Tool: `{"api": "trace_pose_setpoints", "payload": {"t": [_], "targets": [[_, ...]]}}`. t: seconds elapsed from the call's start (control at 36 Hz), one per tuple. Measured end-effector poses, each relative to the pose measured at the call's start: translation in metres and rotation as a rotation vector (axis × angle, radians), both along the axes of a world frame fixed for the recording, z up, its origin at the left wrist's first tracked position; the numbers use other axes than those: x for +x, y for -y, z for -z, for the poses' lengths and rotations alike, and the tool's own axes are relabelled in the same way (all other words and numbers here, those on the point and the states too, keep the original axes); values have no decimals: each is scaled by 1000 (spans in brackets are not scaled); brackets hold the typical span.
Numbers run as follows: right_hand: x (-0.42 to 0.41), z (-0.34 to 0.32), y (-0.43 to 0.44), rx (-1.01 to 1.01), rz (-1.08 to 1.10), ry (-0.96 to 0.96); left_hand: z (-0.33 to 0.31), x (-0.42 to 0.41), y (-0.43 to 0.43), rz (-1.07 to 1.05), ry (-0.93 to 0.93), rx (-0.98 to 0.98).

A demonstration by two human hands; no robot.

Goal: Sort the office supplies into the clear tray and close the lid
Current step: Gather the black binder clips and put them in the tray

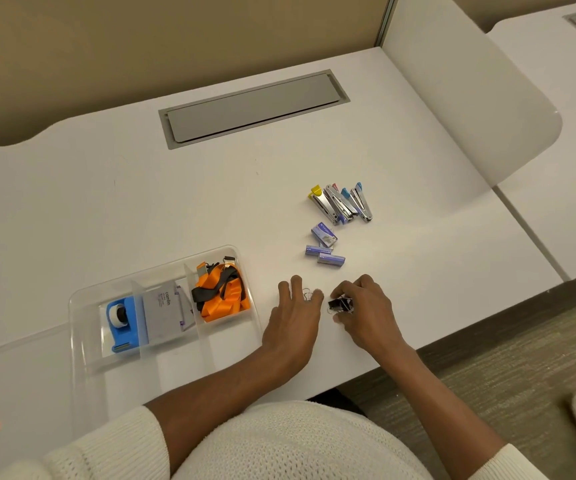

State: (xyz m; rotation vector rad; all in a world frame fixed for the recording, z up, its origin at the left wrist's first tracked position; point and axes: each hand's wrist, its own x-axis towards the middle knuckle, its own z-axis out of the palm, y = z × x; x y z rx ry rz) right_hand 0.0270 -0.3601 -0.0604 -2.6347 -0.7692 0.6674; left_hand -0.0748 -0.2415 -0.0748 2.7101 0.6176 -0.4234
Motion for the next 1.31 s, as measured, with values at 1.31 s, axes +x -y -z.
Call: {"api": "trace_pose_setpoints", "payload": {"t": [1.31], "targets": [[-4, 1, -1, 362, 307, -275, 7, 9, -11, -186, 322, -285]]}}
